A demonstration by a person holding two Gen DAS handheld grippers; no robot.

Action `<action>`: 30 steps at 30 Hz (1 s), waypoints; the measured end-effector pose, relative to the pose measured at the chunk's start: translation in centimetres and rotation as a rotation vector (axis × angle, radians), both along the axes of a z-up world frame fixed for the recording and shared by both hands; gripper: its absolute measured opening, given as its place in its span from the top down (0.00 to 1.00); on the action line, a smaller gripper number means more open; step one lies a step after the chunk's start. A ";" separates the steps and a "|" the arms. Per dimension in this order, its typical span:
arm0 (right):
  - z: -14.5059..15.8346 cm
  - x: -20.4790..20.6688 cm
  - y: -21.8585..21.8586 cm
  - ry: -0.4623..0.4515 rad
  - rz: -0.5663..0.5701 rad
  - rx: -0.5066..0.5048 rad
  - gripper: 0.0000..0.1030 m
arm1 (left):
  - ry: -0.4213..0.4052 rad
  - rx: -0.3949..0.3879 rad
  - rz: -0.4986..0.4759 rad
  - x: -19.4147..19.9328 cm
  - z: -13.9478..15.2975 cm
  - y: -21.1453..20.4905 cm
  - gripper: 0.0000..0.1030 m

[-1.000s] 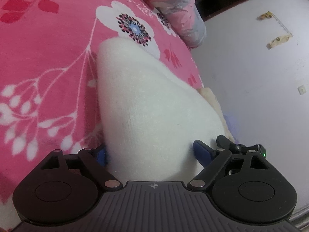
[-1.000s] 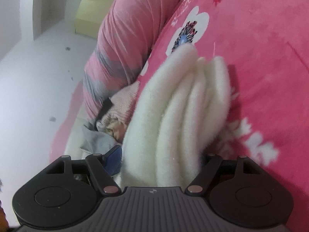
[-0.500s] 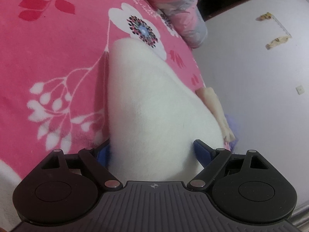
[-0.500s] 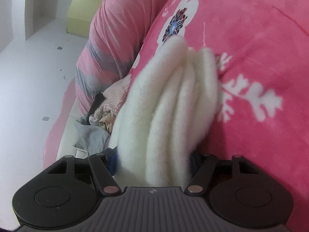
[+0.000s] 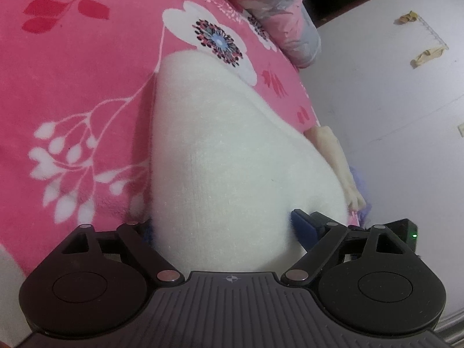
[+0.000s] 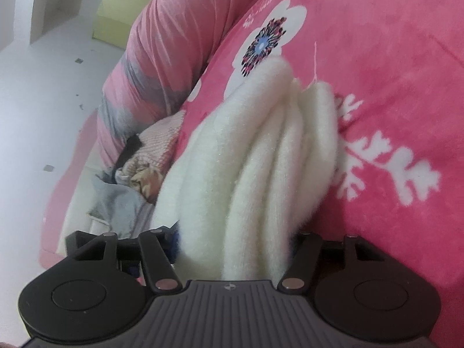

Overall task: Fold clothes
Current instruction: 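Grasp the fleece edge with the left gripper beside the right gripper, then lift the folded fleece with both grippers and carry it toward the beige towel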

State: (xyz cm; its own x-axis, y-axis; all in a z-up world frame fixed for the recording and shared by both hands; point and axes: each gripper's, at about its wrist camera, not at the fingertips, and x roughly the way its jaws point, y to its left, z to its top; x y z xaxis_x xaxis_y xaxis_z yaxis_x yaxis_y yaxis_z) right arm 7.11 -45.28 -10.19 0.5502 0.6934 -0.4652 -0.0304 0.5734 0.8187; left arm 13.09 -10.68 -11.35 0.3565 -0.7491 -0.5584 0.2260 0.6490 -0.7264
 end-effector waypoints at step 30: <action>0.6 -0.2 0.4 0.013 0.007 -0.062 0.39 | -0.035 0.022 -0.044 0.1 -0.8 -1.6 0.15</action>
State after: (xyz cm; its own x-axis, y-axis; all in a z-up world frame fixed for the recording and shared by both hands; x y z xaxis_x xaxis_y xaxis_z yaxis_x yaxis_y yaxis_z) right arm 6.94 -44.87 -9.58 0.5391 0.6667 -0.5147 -0.0236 0.6228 0.7821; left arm 13.20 -12.31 -12.17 0.3431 -0.7523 -0.5624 0.2795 0.6534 -0.7035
